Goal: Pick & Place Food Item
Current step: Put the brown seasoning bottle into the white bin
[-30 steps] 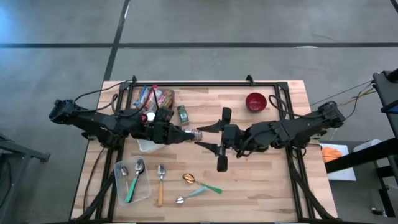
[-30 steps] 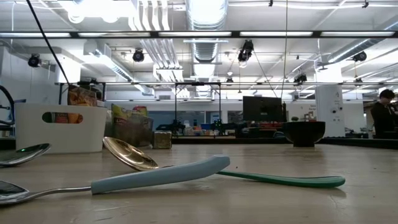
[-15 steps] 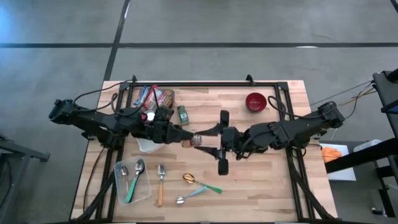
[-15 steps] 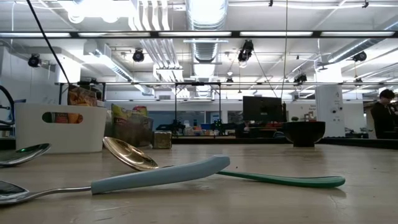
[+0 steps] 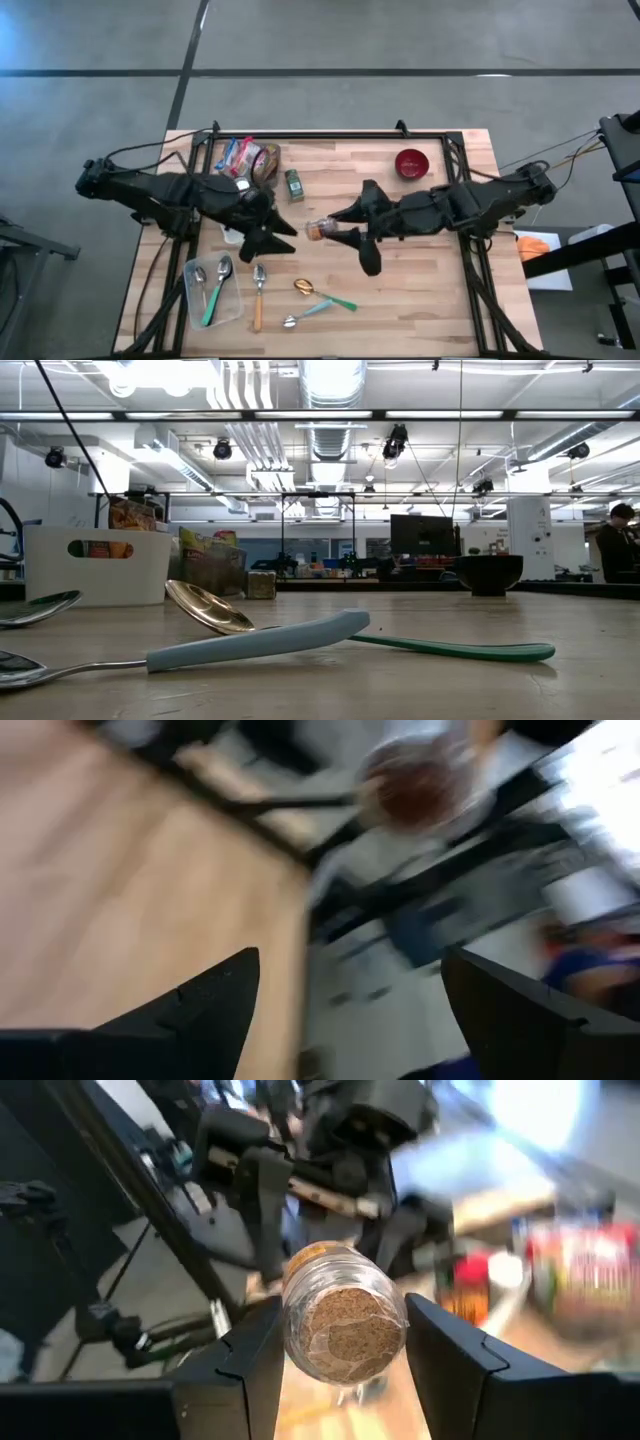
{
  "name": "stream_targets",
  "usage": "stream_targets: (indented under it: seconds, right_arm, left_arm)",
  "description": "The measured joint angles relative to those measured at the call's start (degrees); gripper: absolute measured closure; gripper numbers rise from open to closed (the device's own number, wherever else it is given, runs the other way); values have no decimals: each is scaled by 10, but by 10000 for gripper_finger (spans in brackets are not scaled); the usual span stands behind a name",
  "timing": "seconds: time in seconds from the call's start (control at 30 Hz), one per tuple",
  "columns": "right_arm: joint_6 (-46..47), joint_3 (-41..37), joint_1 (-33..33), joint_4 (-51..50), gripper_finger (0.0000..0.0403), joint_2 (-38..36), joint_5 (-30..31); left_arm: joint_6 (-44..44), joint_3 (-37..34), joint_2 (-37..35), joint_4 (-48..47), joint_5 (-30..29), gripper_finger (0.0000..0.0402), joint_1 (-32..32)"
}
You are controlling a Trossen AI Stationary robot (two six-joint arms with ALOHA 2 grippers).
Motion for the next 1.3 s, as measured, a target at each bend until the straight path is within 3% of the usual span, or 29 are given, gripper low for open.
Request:
stream_targets:
  seconds: [0.1, 0.23, 0.43, 0.6, 0.87, 1.3]
  right_arm:
    - [72, 47, -9, -99, 239, 13, -31]
    - [121, 95, -25, -178, 239, 36, -90]
    - [129, 153, -45, -216, 239, 73, -161]
    - [136, 184, -56, -263, 239, 100, -181]
    - [141, 189, -56, -267, 239, 116, -219]
    - [141, 190, -64, -236, 239, 127, -225]
  left_arm:
    - [33, 40, 9, -91, -21, 88, 1]
    - [71, 60, 17, -79, -23, 88, 0]
    - [91, 62, 39, -64, -25, 88, 0]
    - [97, 59, 53, -62, -16, 88, 0]
    - [110, 59, 54, -52, -14, 88, 0]
    - [115, 59, 74, -4, 16, 88, 0]
